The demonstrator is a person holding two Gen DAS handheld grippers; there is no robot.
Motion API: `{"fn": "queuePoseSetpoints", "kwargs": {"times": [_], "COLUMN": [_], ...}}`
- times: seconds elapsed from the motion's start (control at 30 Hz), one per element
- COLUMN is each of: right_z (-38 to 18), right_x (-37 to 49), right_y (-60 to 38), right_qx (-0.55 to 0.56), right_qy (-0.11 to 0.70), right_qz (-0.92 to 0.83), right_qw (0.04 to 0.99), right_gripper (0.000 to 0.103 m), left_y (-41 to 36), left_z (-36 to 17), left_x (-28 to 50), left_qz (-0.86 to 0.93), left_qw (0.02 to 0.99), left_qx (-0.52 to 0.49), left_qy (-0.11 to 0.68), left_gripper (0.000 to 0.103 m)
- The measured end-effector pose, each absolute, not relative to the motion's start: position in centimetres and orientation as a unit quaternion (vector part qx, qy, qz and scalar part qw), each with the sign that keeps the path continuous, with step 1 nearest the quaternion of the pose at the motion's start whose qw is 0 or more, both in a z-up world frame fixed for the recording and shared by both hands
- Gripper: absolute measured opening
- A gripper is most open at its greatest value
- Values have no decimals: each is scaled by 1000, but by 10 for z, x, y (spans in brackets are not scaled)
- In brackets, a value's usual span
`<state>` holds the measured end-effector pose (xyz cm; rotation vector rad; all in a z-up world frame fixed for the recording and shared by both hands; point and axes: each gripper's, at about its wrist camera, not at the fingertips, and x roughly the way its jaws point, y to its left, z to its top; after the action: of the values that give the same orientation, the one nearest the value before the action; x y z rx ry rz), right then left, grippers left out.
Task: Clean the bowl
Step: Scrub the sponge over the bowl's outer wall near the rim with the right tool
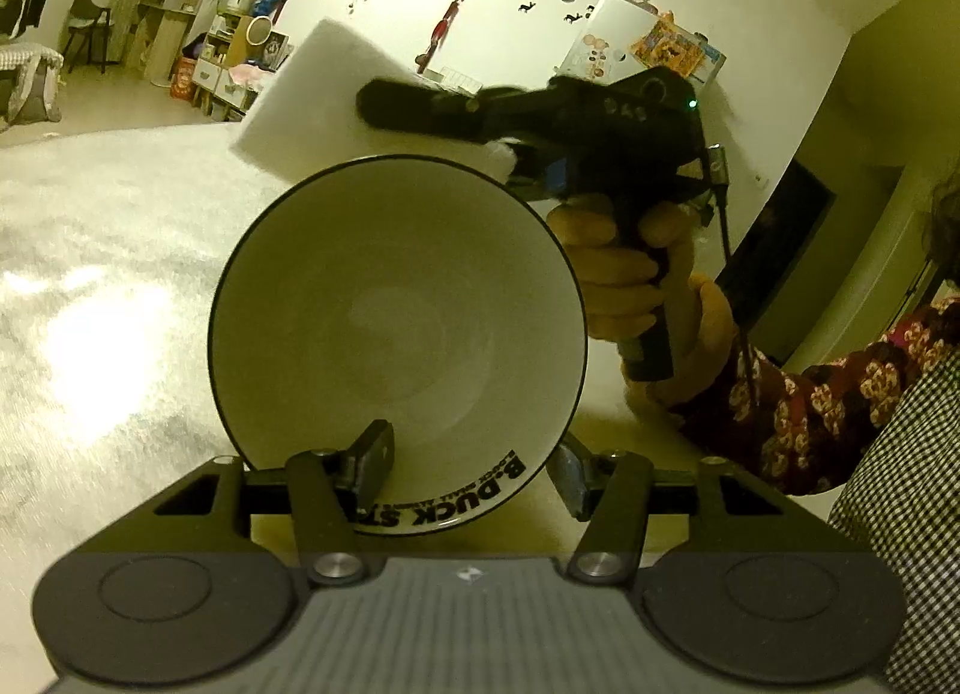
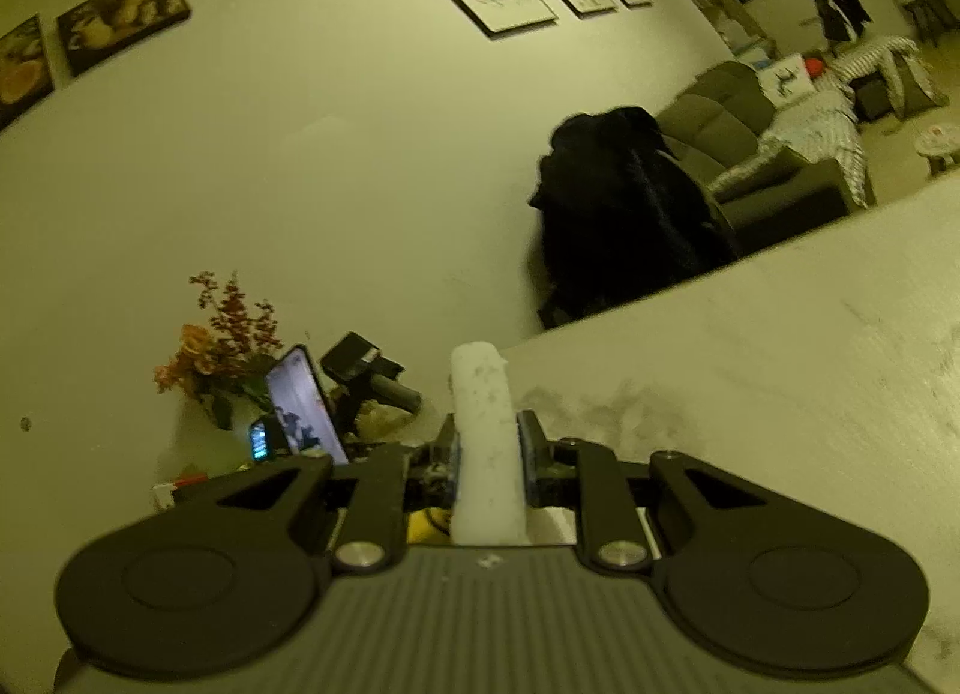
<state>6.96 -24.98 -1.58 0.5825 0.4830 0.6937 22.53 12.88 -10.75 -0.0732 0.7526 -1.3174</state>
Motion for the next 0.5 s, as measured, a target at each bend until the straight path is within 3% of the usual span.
{"fn": "queuePoseSetpoints", "kwargs": {"times": [0.5], "right_z": [-21], "right_x": [73], "right_y": [-268], "right_qx": [374], "right_qy": [225], "right_qz": [379], "right_qw": [816], "right_gripper": [20], "left_y": [134], "left_z": [-110], "left_x": [226], "left_qz": [-600], "left_qw": [723], "left_qx": [-37], "left_qy": [342], "left_gripper": [58]}}
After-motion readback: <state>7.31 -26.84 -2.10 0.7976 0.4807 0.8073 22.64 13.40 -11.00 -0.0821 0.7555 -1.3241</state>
